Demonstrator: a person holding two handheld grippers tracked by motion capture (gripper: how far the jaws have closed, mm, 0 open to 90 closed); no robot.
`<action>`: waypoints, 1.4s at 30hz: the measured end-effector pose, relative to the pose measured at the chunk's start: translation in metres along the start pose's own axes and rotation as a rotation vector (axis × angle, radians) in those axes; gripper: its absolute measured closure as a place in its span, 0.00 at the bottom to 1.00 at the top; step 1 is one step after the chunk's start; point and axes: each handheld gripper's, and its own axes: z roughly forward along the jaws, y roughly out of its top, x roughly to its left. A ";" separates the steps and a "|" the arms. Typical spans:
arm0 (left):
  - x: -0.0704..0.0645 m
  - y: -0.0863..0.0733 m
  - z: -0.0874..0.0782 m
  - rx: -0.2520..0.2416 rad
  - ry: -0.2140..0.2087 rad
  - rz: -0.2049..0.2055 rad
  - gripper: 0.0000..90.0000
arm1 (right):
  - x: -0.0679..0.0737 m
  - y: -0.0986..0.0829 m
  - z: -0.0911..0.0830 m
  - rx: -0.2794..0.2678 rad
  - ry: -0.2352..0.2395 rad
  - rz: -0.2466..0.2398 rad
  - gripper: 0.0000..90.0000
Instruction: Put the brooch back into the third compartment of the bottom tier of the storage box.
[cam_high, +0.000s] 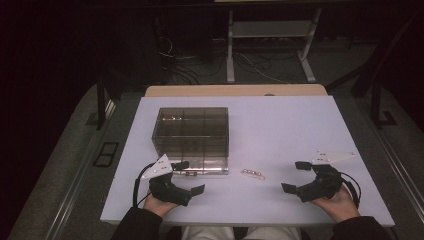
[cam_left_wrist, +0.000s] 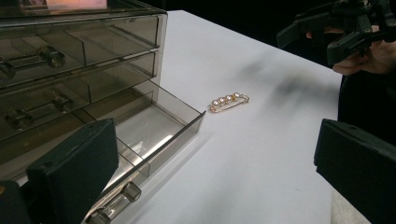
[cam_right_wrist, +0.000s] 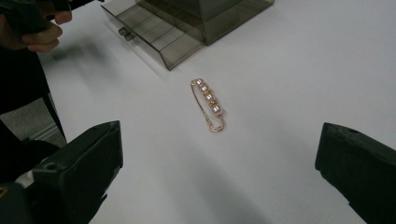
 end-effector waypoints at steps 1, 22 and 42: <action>0.000 0.000 0.000 0.000 0.000 0.001 0.00 | 0.000 0.001 0.001 0.007 0.001 0.003 0.00; 0.000 0.000 0.000 0.001 -0.003 0.001 0.00 | 0.002 0.024 0.014 0.095 0.039 -0.046 0.00; -0.001 0.000 0.000 0.002 -0.006 0.004 0.00 | 0.000 0.037 0.037 0.173 0.066 -0.079 0.00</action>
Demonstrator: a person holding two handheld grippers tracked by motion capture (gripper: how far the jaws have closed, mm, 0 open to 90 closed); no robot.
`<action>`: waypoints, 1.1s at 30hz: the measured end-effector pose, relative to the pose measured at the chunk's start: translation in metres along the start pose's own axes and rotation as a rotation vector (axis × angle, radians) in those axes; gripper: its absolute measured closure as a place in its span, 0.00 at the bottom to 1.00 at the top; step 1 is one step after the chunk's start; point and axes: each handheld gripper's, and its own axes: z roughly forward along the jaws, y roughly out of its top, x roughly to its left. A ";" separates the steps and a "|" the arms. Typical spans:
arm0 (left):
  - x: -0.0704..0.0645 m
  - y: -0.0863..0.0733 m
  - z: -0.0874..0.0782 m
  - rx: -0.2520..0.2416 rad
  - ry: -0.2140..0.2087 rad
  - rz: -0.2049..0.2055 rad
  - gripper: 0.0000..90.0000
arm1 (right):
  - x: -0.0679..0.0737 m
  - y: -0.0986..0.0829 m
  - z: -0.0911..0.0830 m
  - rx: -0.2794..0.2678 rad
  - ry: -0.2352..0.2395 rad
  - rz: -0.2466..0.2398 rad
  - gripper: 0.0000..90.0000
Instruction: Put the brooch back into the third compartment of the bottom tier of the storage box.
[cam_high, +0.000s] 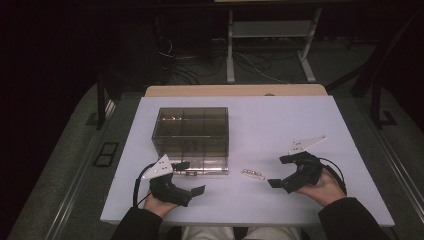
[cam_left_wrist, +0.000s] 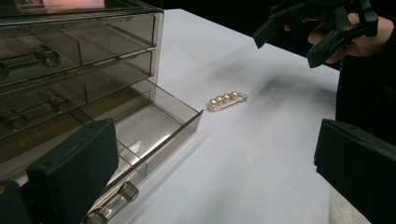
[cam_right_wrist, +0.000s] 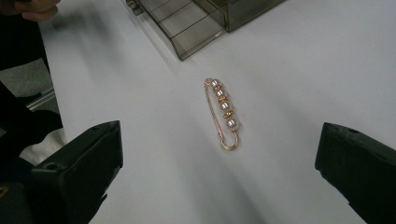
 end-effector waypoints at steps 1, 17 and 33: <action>0.000 0.000 0.000 0.001 0.000 0.000 0.00 | 0.000 0.001 0.001 0.002 0.001 0.000 0.00; 0.000 0.000 0.000 0.004 -0.005 0.003 0.00 | 0.005 0.019 0.021 0.066 0.041 -0.052 0.00; -0.001 0.000 0.001 0.007 -0.012 0.003 0.00 | 0.005 0.028 0.042 0.144 0.084 -0.079 0.00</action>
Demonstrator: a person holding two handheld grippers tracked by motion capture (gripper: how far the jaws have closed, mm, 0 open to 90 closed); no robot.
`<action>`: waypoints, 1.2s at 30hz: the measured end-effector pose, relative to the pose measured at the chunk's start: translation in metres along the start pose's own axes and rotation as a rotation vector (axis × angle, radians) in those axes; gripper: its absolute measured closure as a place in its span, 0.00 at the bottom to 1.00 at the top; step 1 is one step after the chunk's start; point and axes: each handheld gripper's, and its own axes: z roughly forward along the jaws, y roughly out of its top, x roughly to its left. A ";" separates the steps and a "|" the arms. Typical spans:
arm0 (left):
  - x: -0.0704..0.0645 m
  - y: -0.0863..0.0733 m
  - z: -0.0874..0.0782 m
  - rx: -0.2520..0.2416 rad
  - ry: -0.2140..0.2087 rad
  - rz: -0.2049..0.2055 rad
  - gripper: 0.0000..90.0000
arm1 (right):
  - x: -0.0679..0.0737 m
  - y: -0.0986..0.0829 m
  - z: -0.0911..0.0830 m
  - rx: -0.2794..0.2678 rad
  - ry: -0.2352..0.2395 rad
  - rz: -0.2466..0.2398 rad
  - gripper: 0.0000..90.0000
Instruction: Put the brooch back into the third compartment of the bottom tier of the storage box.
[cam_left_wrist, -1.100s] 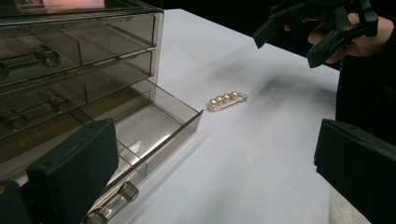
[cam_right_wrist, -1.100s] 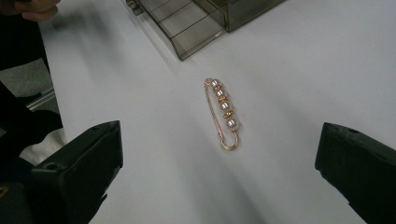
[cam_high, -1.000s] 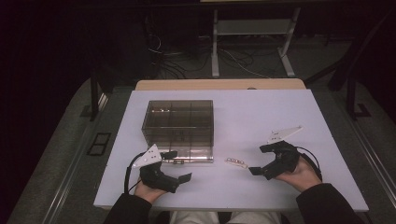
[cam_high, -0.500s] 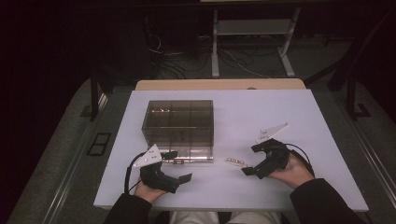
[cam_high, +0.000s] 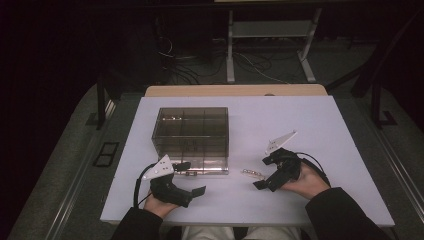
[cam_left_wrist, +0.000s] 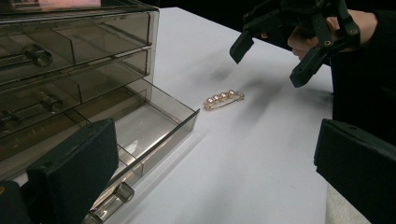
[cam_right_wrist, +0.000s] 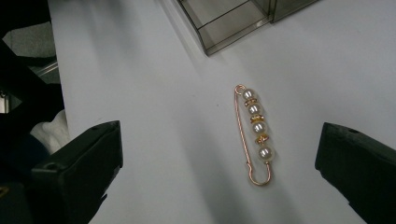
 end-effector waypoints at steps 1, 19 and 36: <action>0.000 0.000 0.000 0.000 0.000 0.000 0.00 | 0.000 0.001 0.001 0.006 -0.002 0.001 0.00; -0.001 0.000 0.000 0.001 -0.006 0.001 0.00 | -0.006 0.017 0.023 0.073 0.026 -0.045 0.00; -0.001 0.000 0.000 0.000 -0.009 0.000 0.00 | -0.016 0.023 0.038 0.125 0.041 -0.056 0.12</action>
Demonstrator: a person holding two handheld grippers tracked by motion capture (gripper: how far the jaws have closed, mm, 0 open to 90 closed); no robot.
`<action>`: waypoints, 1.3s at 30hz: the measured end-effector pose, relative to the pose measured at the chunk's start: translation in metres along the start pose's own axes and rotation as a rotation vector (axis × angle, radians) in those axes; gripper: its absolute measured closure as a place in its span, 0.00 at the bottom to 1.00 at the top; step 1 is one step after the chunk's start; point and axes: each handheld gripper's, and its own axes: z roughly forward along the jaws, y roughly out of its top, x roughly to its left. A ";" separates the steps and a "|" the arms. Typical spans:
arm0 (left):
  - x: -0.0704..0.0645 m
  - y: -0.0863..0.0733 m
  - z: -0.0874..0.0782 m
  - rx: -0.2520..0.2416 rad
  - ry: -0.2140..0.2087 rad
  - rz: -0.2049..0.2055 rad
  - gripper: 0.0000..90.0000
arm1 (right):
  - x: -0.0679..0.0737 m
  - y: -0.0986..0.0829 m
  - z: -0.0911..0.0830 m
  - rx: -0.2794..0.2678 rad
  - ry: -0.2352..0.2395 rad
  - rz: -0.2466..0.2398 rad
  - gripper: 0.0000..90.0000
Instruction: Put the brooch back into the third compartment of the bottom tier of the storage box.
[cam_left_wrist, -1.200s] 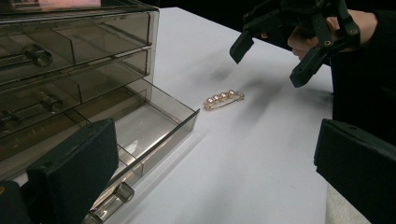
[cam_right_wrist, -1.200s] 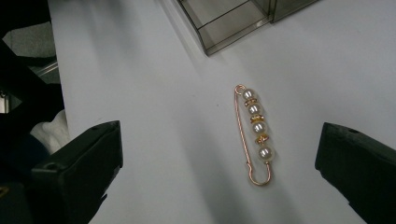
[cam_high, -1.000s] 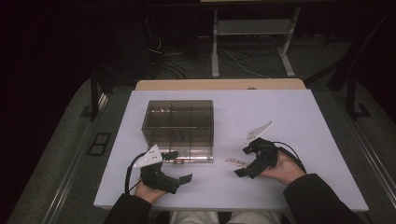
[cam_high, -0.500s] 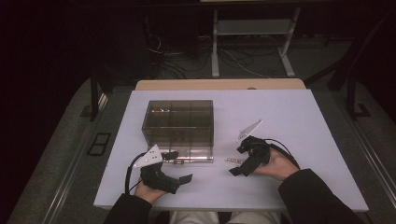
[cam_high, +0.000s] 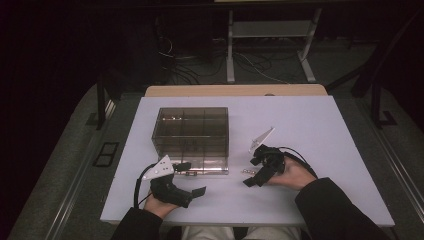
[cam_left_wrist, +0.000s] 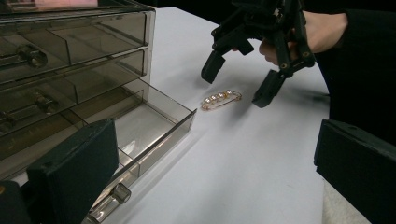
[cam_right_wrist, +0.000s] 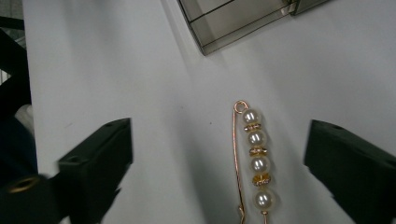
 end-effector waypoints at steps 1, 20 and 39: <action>0.000 0.000 0.000 -0.001 0.001 -0.001 0.00 | -0.002 0.000 0.000 0.000 -0.002 -0.006 0.16; 0.000 0.000 0.000 0.002 0.003 0.003 0.00 | -0.001 -0.002 0.001 0.023 -0.049 -0.027 0.54; 0.000 -0.001 -0.003 0.011 0.019 0.008 0.00 | 0.005 -0.004 0.005 0.061 -0.104 -0.092 0.80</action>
